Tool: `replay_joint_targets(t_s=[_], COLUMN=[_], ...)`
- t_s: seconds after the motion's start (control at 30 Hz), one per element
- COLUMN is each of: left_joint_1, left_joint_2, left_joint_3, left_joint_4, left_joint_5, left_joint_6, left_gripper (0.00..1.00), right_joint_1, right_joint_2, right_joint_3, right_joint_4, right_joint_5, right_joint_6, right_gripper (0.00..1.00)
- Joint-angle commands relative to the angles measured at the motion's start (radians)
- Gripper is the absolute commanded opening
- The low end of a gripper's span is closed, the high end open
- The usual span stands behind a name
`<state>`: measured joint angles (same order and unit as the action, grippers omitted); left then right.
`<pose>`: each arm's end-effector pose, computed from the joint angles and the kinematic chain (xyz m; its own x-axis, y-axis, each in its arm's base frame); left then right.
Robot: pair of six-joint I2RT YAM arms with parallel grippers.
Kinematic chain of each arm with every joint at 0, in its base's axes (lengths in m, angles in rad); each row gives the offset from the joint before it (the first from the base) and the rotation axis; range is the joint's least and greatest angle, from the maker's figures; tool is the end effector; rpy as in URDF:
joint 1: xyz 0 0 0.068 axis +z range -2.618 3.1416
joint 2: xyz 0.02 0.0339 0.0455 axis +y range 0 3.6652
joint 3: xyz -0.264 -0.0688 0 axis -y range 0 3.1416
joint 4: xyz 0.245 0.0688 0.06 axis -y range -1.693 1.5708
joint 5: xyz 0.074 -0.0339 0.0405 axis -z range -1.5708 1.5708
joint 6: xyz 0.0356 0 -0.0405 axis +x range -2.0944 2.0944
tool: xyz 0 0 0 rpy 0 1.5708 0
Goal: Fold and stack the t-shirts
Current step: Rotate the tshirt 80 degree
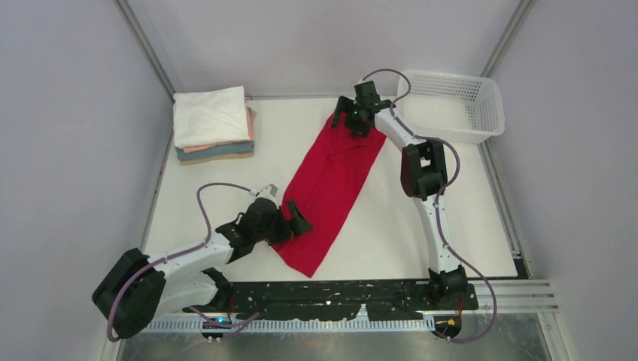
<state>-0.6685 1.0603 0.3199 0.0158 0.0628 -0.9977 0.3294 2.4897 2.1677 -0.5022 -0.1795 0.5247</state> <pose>0.1511 -0.1222 0.1503 -0.8328 -0.4108 -0.3711 -0.0816 0.7541 -0.6517 0.5234 0.1856 0.1730 -0.8180 0.2413 -0.5221 -0.0268 0.8908 0.4536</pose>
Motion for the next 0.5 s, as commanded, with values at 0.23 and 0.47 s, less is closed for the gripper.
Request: replay_joint_targets(t_s=[0.23,0.47], left_joint_1=[-0.374,-0.535], left_joint_2=[0.245,0.164], left_joint_3=[0.242,0.340], left_joint_4=[-0.342,-0.695], left_joint_5=[-0.246,-0.425], left_joint_6=[-0.144,-0.253], left_gripper=[0.96,1.00], right_joint_1=[-0.038,-0.041], right_joint_2=[0.185,0.173], right_joint_3=[0.297,0.284], right_joint_4=[-0.026,0.092], right_joint_5=[-0.065,-0.051], right_joint_6=[0.105,0.130], right_gripper=[0.95,0.95])
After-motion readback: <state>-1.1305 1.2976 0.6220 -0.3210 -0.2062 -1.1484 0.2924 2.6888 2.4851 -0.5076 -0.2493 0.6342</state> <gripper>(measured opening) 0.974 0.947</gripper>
